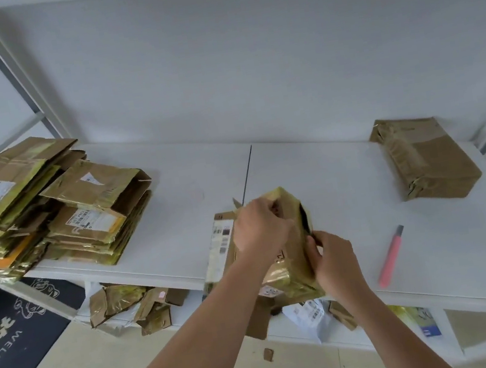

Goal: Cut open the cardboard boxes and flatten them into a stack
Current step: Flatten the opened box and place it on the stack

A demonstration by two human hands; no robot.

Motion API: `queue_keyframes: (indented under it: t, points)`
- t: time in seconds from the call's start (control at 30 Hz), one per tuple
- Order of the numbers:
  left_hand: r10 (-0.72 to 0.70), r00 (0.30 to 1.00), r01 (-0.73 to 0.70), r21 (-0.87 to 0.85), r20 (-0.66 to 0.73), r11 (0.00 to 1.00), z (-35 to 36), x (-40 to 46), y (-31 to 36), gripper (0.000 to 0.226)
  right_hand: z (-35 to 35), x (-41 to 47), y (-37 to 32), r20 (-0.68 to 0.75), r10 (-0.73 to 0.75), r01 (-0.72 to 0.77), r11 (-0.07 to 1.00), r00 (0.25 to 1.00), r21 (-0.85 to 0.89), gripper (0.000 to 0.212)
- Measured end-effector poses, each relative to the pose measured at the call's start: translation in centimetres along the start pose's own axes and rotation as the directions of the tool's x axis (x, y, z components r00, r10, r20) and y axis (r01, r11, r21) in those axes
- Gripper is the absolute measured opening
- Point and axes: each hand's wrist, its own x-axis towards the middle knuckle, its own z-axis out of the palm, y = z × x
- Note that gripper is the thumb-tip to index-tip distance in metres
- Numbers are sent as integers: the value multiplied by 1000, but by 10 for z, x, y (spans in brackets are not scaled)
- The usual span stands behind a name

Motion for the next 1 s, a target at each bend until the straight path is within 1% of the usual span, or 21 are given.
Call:
queue_keyframes:
  t: [0.03, 0.07, 0.1, 0.17, 0.2, 0.23, 0.3, 0.33, 0.43, 0.57, 0.63, 0.7, 0.77, 0.9, 1.0]
  points:
    - [27, 1000, -27, -22, -2, 999, -1, 2, 1, 33, 1, -2, -3, -35, 15, -14, 999, 999, 38, 31]
    - [39, 999, -38, -70, 9, 997, -2, 5, 0, 36, -2, -1, -8, -63, 13, -11, 999, 998, 32, 28]
    - [32, 999, -28, -137, 28, 990, -3, 9, -3, 41, -5, 2, -13, -86, -4, 3, 1000, 996, -11, 25]
    - [-23, 996, 45, -280, 82, 959, -3, 15, -15, 52, -15, 10, -19, -116, -67, 52, 991, 991, -124, 19]
    - [-55, 991, 92, -317, 122, 944, 0, 16, -20, 54, -19, 15, -19, -105, -91, 71, 982, 990, -175, 21]
    - [-94, 981, 145, -314, 170, 938, 4, 16, -26, 53, -19, 20, -16, -66, -97, 80, 971, 993, -224, 30]
    - [-173, 951, 245, -282, 255, 928, 17, 16, -37, 49, -13, 26, -8, 62, -85, 99, 953, 994, -287, 48]
    - [-208, 936, 290, -289, 283, 912, 22, 15, -41, 46, -8, 27, -4, 109, -83, 112, 949, 991, -294, 52]
    - [-258, 912, 369, -363, 319, 856, 32, 16, -47, 44, 1, 30, -4, 155, -78, 118, 956, 985, -267, 56]
    - [-277, 906, 395, -405, 320, 825, 34, 21, -50, 47, 4, 37, -18, 166, -48, 114, 903, 985, -413, 55]
    - [-277, 898, 411, -430, 341, 804, 34, 23, -55, 46, 4, 41, -26, 181, -33, 111, 889, 983, -444, 50]
    - [-266, 885, 436, -475, 383, 764, 33, 24, -60, 46, 3, 46, -30, 193, -36, 118, 894, 981, -432, 42]
    - [-258, 880, 444, -496, 399, 747, 32, 24, -62, 45, 0, 47, -32, 192, -51, 128, 901, 980, -414, 33]
    - [-275, 884, 445, -500, 379, 743, 33, 26, -59, 45, -10, 54, -29, 190, -44, 91, 964, 981, -248, 38]
    - [-292, 879, 457, -494, 376, 739, 33, 27, -58, 48, -17, 63, -24, 239, -4, 40, 988, 971, -150, 43]
